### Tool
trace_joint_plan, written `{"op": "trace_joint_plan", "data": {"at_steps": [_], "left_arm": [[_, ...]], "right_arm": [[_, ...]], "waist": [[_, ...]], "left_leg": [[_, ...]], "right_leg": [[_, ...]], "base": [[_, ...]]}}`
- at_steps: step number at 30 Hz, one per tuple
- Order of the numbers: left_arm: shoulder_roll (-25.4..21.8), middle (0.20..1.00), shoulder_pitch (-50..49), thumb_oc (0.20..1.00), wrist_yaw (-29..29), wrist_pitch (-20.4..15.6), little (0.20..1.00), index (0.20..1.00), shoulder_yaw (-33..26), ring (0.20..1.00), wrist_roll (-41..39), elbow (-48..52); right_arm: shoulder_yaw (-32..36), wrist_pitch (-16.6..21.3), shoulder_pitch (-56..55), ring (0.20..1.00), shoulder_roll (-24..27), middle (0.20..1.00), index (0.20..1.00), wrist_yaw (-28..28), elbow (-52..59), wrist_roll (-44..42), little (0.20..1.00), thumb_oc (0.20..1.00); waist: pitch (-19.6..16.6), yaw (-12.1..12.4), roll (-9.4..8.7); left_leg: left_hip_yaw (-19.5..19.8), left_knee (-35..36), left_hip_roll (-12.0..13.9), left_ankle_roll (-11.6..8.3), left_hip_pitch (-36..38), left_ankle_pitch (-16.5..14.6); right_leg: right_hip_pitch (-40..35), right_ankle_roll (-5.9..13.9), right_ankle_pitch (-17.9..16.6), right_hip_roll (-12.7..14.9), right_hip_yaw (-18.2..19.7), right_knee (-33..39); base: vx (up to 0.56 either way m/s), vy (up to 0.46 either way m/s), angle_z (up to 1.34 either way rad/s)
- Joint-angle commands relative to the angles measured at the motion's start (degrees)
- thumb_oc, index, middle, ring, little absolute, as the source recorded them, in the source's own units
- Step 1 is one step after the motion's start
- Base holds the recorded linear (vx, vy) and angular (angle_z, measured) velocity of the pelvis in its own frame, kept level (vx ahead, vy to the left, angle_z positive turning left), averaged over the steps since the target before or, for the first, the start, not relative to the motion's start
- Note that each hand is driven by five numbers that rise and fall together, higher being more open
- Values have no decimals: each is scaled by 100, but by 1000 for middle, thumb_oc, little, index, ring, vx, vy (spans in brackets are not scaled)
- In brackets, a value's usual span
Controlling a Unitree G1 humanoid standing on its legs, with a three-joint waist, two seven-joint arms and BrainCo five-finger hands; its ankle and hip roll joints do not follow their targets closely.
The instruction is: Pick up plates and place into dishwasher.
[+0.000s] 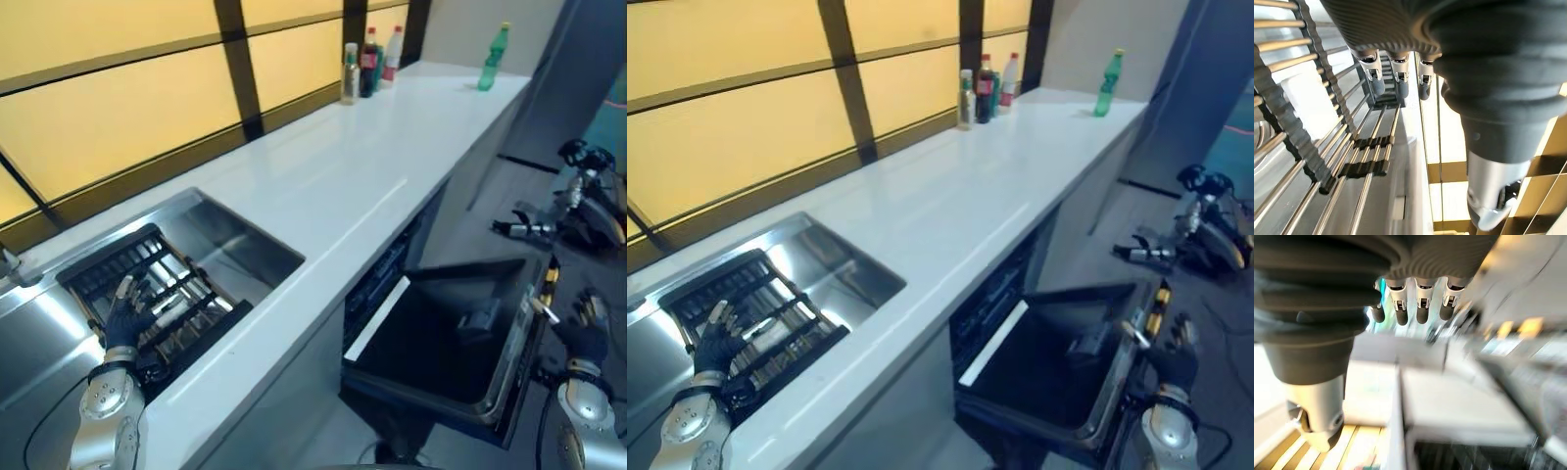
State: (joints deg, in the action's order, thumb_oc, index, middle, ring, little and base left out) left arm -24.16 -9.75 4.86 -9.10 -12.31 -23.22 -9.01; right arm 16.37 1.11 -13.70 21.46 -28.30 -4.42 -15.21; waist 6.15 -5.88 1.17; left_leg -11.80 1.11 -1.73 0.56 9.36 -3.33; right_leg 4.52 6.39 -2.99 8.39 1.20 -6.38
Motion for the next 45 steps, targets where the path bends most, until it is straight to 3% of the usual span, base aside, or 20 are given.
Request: {"op": "trace_joint_plan", "data": {"at_steps": [1, 3, 11, 17, 22, 27, 34, 38, 42, 45], "left_arm": [[69, 1000, 90, 1000, 218, -216, 1000, 1000, -19, 1000, 170, 8], [183, 1000, 83, 1000, 326, -223, 1000, 1000, 72, 1000, 188, -16], [613, 1000, 66, 1000, 483, -161, 1000, 1000, 418, 1000, -139, -305], [762, 1000, 150, 1000, 664, -85, 1000, 1000, 723, 1000, -240, -295], [726, 1000, 383, 1000, 888, -184, 1000, 1000, 1100, 1000, -505, -307], [591, 1000, 506, 1000, 980, -186, 1000, 1000, 1414, 1000, -698, -133], [371, 1000, 541, 1000, 1131, -140, 1000, 1000, 1662, 1000, -798, 355], [297, 1000, 480, 1000, 1104, -62, 1000, 1000, 1626, 1000, -882, 531], [178, 1000, 522, 1000, 989, -49, 1000, 1000, 1637, 1000, -936, 502], [52, 1000, 605, 1000, 931, -79, 1000, 1000, 1641, 1000, -959, 460]], "right_arm": [[188, -23, 98, 1000, 187, 1000, 1000, -748, -46, 428, 1000, 1000], [177, -77, 129, 1000, 221, 1000, 1000, -932, -330, 110, 1000, 1000], [199, -237, 357, 1000, 629, 1000, 1000, -1225, -1491, 362, 1000, 1000], [78, -184, 593, 1000, 887, 1000, 1000, -1336, -2338, 81, 1000, 1000], [-49, -167, 1349, 1000, 1470, 1000, 1000, -1300, -2951, -631, 1000, 1000], [-151, -175, 2462, 1000, 2169, 1000, 1000, -366, -3475, -1390, 1000, 1000], [-904, -207, 3805, 1000, 2748, 1000, 1000, 335, -3553, -1424, 1000, 1000], [-1305, -406, 4202, 1000, 2955, 1000, 1000, 1452, -3512, -1452, 1000, 1000], [-1658, -266, 4424, 1000, 2973, 1000, 1000, 2739, -3270, -1903, 1000, 1000], [-1817, -56, 4434, 1000, 2815, 1000, 1000, 3270, -2901, -2204, 1000, 1000]], "waist": [[200, -170, 263], [288, -184, 417], [698, -384, 1222], [946, -420, 1522], [1326, -406, 1809], [1659, -319, 2103], [1975, -174, 2342], [2057, -104, 2368], [2118, -57, 2309], [2160, -31, 2252]], "left_leg": [[193, -1301, -425, 567, -657, -981], [95, -1542, -471, 567, -765, -1043], [-174, -2787, -621, 556, -1308, -1451], [-320, -3534, -703, 584, -1783, -1671], [-424, -4155, -740, 486, -2430, -1911], [-468, -4554, -817, 417, -2971, -1971], [-601, -4980, -849, 375, -3761, -1980], [-650, -5274, -851, 402, -4120, -2019], [-636, -5398, -787, 425, -4337, -2023], [-597, -5328, -754, 449, -4400, -1949]], "right_leg": [[339, -24, 153, 189, 2, -1069], [417, -91, 321, 297, -92, -1244], [793, -283, 959, 610, 87, -2186], [1275, -447, 1370, 739, 144, -2959], [2080, -559, 1778, 719, 218, -3692], [2739, -659, 1992, 715, 311, -4210], [3575, -752, 2117, 693, 354, -4670], [3941, -821, 2184, 694, 375, -4965], [4148, -818, 2167, 675, 378, -5029], [4215, -795, 2112, 645, 369, -4985]], "base": [[9, 115, -13], [28, 122, -19], [61, 119, -9], [37, 44, -10], [-91, 16, 1], [-86, -9, -2], [-96, -36, -4], [-31, -23, -2], [-45, -46, 1], [-63, -59, -1]]}}
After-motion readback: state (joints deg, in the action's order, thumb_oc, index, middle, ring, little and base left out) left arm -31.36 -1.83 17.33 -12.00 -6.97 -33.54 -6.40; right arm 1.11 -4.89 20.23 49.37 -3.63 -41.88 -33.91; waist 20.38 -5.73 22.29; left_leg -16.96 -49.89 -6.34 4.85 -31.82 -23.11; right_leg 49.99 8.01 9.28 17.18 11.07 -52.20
